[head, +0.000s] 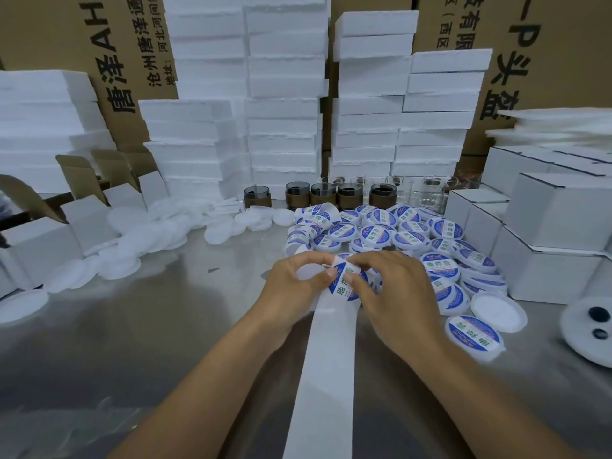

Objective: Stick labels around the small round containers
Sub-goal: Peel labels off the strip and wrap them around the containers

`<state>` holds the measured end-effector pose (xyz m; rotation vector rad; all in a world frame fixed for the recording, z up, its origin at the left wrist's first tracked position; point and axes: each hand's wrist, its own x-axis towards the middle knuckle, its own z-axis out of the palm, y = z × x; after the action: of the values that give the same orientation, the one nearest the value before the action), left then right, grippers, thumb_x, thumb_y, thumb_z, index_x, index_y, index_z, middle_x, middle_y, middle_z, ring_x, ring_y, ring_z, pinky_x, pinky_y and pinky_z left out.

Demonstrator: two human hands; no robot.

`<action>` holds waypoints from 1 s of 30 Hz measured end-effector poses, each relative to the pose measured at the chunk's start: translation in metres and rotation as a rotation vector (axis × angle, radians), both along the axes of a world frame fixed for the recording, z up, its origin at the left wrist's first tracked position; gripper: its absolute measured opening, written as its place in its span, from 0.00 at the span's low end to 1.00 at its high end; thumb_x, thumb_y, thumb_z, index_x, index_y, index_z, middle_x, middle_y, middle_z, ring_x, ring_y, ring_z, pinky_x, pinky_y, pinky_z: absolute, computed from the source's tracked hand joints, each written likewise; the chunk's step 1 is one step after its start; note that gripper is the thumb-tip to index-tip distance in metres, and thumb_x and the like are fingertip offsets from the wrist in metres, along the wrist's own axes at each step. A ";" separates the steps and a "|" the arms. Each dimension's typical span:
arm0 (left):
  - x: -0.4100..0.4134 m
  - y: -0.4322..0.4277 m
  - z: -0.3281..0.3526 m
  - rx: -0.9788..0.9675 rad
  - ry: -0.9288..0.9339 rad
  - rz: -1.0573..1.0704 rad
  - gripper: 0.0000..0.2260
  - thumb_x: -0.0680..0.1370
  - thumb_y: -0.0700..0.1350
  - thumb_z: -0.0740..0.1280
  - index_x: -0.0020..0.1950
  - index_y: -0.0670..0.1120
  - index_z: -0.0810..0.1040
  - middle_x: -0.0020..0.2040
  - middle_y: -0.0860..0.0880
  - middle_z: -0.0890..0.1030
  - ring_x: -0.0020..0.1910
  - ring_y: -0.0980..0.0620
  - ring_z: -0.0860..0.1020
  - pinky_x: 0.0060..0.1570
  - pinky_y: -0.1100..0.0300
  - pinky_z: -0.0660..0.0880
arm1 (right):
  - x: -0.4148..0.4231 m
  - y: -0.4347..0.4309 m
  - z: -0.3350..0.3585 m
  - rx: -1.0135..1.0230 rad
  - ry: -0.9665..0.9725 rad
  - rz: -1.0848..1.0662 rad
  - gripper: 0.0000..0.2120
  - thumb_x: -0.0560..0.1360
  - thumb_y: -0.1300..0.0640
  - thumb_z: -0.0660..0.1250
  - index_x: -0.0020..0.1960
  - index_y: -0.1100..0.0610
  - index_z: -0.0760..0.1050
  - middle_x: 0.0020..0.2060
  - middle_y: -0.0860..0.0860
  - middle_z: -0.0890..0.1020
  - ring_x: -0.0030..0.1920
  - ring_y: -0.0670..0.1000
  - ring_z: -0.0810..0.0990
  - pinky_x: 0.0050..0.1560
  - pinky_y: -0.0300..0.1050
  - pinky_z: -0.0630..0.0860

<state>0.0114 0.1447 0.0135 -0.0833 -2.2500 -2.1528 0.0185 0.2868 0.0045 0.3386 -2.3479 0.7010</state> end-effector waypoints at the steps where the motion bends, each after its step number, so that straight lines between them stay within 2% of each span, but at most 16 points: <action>1: 0.000 0.000 0.000 -0.004 0.000 0.002 0.05 0.75 0.43 0.69 0.43 0.52 0.82 0.52 0.45 0.82 0.47 0.49 0.82 0.38 0.61 0.78 | 0.001 0.000 -0.001 0.012 0.027 -0.026 0.09 0.71 0.54 0.72 0.51 0.52 0.80 0.44 0.49 0.84 0.48 0.51 0.78 0.59 0.47 0.67; 3: 0.000 0.000 0.001 -0.008 -0.007 0.015 0.03 0.75 0.45 0.69 0.43 0.52 0.82 0.51 0.47 0.82 0.46 0.51 0.81 0.34 0.65 0.74 | 0.002 0.000 -0.001 0.016 0.060 -0.055 0.06 0.71 0.54 0.72 0.48 0.52 0.80 0.40 0.48 0.84 0.43 0.49 0.78 0.64 0.47 0.61; 5: 0.000 0.000 0.001 -0.009 -0.015 0.029 0.04 0.75 0.48 0.69 0.41 0.52 0.82 0.49 0.48 0.82 0.44 0.52 0.79 0.32 0.67 0.71 | 0.000 0.001 0.001 0.025 0.051 -0.024 0.04 0.71 0.54 0.72 0.43 0.51 0.77 0.35 0.45 0.82 0.36 0.45 0.72 0.67 0.44 0.54; 7: -0.002 0.000 0.001 -0.036 -0.001 0.036 0.05 0.74 0.50 0.70 0.38 0.53 0.81 0.47 0.49 0.82 0.44 0.53 0.79 0.33 0.68 0.70 | -0.002 0.004 0.002 0.060 0.002 0.037 0.05 0.71 0.55 0.71 0.41 0.50 0.75 0.34 0.43 0.77 0.36 0.42 0.68 0.70 0.45 0.55; 8: -0.002 0.001 0.000 -0.048 0.005 0.037 0.06 0.74 0.49 0.70 0.37 0.53 0.81 0.47 0.49 0.82 0.45 0.53 0.79 0.36 0.67 0.72 | -0.002 0.005 0.002 0.082 -0.019 0.064 0.05 0.71 0.56 0.71 0.41 0.50 0.75 0.36 0.42 0.75 0.39 0.41 0.68 0.69 0.47 0.60; 10: -0.003 0.001 0.000 -0.075 -0.001 0.050 0.05 0.74 0.48 0.70 0.37 0.53 0.82 0.50 0.48 0.82 0.49 0.50 0.80 0.46 0.58 0.77 | -0.002 0.005 0.003 0.103 -0.031 0.093 0.04 0.70 0.56 0.72 0.43 0.50 0.77 0.42 0.44 0.75 0.44 0.42 0.68 0.57 0.45 0.68; 11: -0.003 0.001 0.000 -0.080 -0.006 0.062 0.05 0.74 0.47 0.70 0.38 0.52 0.82 0.50 0.48 0.82 0.50 0.49 0.80 0.50 0.55 0.78 | -0.001 0.005 0.004 0.095 -0.021 0.101 0.05 0.69 0.56 0.73 0.43 0.50 0.78 0.45 0.46 0.76 0.46 0.42 0.67 0.52 0.43 0.67; 13: -0.004 -0.001 0.000 -0.050 -0.001 0.082 0.06 0.75 0.45 0.70 0.38 0.51 0.82 0.49 0.46 0.83 0.49 0.48 0.82 0.53 0.53 0.78 | 0.001 0.005 0.004 0.084 0.014 0.121 0.05 0.69 0.56 0.73 0.43 0.50 0.78 0.46 0.46 0.74 0.47 0.41 0.66 0.49 0.40 0.63; 16: -0.005 -0.002 0.000 -0.044 0.023 0.115 0.07 0.75 0.43 0.69 0.38 0.50 0.81 0.51 0.46 0.83 0.49 0.49 0.81 0.50 0.56 0.77 | 0.004 0.002 0.006 0.058 0.046 0.166 0.03 0.70 0.53 0.71 0.40 0.50 0.77 0.42 0.44 0.71 0.45 0.43 0.68 0.46 0.40 0.62; 18: -0.006 -0.002 -0.002 -0.068 0.028 0.140 0.05 0.75 0.44 0.69 0.39 0.51 0.82 0.52 0.48 0.82 0.51 0.50 0.80 0.49 0.58 0.76 | 0.008 -0.003 0.010 -0.097 -0.018 0.221 0.09 0.73 0.48 0.67 0.36 0.49 0.74 0.39 0.44 0.71 0.43 0.44 0.69 0.44 0.39 0.65; 21: -0.007 -0.002 -0.004 -0.031 0.001 0.135 0.05 0.75 0.45 0.70 0.39 0.50 0.82 0.52 0.44 0.82 0.51 0.45 0.80 0.52 0.50 0.78 | 0.015 -0.011 0.019 -0.416 -0.114 0.265 0.18 0.72 0.39 0.56 0.27 0.45 0.68 0.31 0.43 0.70 0.38 0.42 0.70 0.41 0.35 0.64; 22: -0.007 -0.002 -0.005 -0.022 -0.002 0.136 0.05 0.74 0.45 0.70 0.39 0.50 0.82 0.51 0.44 0.82 0.50 0.45 0.80 0.51 0.50 0.78 | 0.015 -0.012 0.021 -0.527 -0.139 0.263 0.20 0.73 0.40 0.56 0.26 0.47 0.68 0.29 0.43 0.70 0.34 0.42 0.69 0.38 0.33 0.64; 24: -0.008 -0.003 -0.006 -0.021 0.015 0.130 0.06 0.73 0.45 0.71 0.37 0.50 0.82 0.46 0.48 0.82 0.44 0.51 0.79 0.41 0.58 0.77 | 0.014 -0.010 0.024 -0.754 -0.179 0.249 0.23 0.76 0.44 0.57 0.27 0.55 0.66 0.26 0.44 0.67 0.30 0.43 0.66 0.35 0.35 0.64; 26: -0.008 -0.004 -0.005 0.000 0.053 0.113 0.07 0.72 0.44 0.73 0.34 0.50 0.81 0.40 0.52 0.82 0.34 0.61 0.78 0.30 0.68 0.72 | 0.011 -0.007 0.026 -0.927 -0.216 0.235 0.24 0.78 0.46 0.57 0.31 0.63 0.64 0.29 0.53 0.67 0.33 0.50 0.67 0.36 0.40 0.66; 28: -0.009 -0.004 -0.003 0.000 0.084 0.153 0.08 0.71 0.46 0.74 0.32 0.50 0.80 0.35 0.57 0.80 0.28 0.65 0.75 0.25 0.70 0.69 | 0.009 -0.005 0.029 -1.035 -0.269 0.240 0.22 0.78 0.47 0.58 0.32 0.62 0.66 0.31 0.56 0.69 0.36 0.52 0.69 0.37 0.38 0.67; 30: -0.014 -0.008 -0.002 -0.046 0.126 0.262 0.11 0.72 0.48 0.72 0.30 0.52 0.79 0.36 0.60 0.80 0.32 0.64 0.75 0.31 0.66 0.72 | 0.008 -0.003 0.032 -1.138 -0.339 0.270 0.20 0.77 0.48 0.60 0.30 0.56 0.72 0.31 0.53 0.75 0.37 0.50 0.73 0.42 0.41 0.69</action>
<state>-0.0023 0.1372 0.0115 0.0698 -2.1082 -1.9088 0.0270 0.2836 0.0361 0.0062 -1.7943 2.1729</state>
